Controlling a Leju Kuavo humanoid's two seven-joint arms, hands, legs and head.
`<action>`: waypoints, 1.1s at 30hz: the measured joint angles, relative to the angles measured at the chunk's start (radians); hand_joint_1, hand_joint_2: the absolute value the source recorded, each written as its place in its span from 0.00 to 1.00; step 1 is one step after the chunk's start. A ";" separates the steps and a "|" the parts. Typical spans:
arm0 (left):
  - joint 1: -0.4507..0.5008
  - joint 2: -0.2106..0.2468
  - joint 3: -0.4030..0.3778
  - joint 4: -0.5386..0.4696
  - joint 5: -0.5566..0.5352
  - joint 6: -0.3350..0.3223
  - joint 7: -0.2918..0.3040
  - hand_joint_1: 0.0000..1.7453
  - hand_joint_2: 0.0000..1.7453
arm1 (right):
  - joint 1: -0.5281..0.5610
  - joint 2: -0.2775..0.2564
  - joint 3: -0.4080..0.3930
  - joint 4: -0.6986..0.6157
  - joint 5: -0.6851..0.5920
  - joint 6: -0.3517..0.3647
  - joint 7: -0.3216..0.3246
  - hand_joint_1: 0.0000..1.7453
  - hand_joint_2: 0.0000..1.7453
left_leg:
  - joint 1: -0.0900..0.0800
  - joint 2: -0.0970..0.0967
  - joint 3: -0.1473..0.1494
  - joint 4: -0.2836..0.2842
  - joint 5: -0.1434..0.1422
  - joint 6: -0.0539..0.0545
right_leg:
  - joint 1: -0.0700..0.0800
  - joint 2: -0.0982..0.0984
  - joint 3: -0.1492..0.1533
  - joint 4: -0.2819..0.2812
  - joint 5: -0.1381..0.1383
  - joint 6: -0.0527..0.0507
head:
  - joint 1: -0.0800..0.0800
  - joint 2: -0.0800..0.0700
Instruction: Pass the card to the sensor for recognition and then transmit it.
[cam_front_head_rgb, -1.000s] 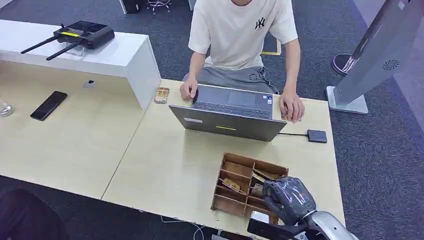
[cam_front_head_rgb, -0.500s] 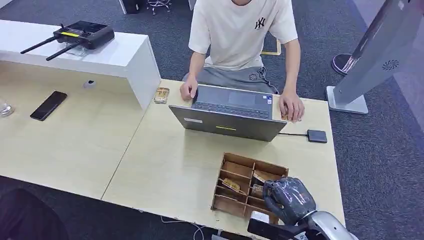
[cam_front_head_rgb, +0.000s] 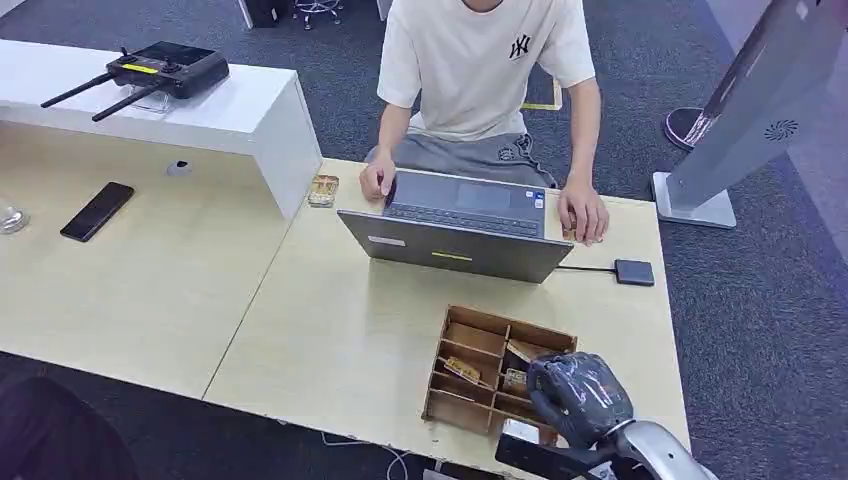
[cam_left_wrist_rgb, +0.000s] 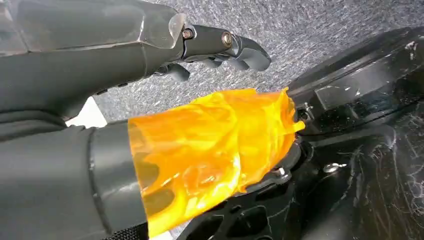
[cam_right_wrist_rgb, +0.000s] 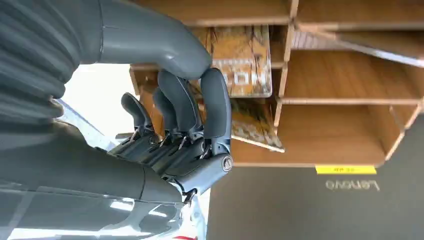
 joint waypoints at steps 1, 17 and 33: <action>0.000 -0.001 0.000 0.000 -0.007 0.000 0.001 0.00 0.00 | 0.000 0.003 -0.002 0.000 0.006 -0.008 0.000 0.87 1.00 | 0.000 0.000 0.000 0.000 0.000 0.000 | 0.000 0.000 0.000 0.000 0.000 0.000 | 0.000 0.000; 0.013 -0.004 0.015 -0.001 -0.081 0.000 0.021 0.00 0.00 | -0.023 0.030 -0.054 -0.045 0.025 -0.045 0.001 0.31 1.00 | 0.000 0.000 0.000 0.000 0.000 0.000 | 0.000 0.000 0.000 0.000 0.000 0.000 | 0.000 0.000; 0.021 -0.005 0.027 -0.002 -0.057 0.000 0.031 0.00 0.00 | -0.020 0.037 -0.064 -0.059 -0.030 0.009 -0.013 0.20 1.00 | 0.000 0.000 0.000 0.000 0.000 0.000 | 0.000 0.000 0.000 0.000 0.000 0.000 | 0.000 0.000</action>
